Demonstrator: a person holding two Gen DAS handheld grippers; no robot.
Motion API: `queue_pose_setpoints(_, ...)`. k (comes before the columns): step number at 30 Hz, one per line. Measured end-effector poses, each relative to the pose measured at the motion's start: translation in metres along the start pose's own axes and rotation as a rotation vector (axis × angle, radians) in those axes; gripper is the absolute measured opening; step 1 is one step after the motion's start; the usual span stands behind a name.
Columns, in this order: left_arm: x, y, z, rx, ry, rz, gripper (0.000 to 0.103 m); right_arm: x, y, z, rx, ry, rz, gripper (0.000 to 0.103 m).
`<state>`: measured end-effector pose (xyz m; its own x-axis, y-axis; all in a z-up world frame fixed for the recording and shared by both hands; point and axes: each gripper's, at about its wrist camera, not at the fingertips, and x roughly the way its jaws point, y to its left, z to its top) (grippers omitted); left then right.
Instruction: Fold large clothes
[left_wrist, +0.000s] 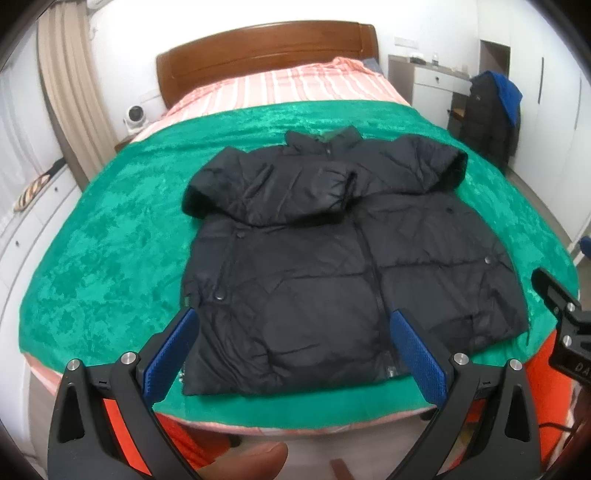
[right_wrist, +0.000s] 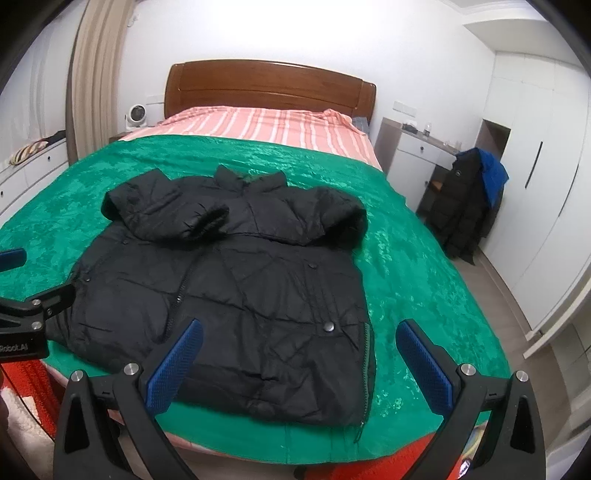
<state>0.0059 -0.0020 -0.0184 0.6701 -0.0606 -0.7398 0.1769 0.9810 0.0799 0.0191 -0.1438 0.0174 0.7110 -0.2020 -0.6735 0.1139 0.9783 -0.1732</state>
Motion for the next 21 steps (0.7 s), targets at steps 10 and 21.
queue_pose_setpoints(10, -0.0014, -0.0003, -0.0016, 0.008, 0.001, 0.005, 0.103, 0.0037, -0.0024, -0.0035, -0.001, 0.018, -0.02, 0.103)
queue_pose_setpoints(21, -0.0009, 0.0022, -0.0036, 0.0, 0.007, 0.015, 0.103, 0.0036, 0.0005, -0.0061, -0.005, 0.023, -0.02, 0.103)
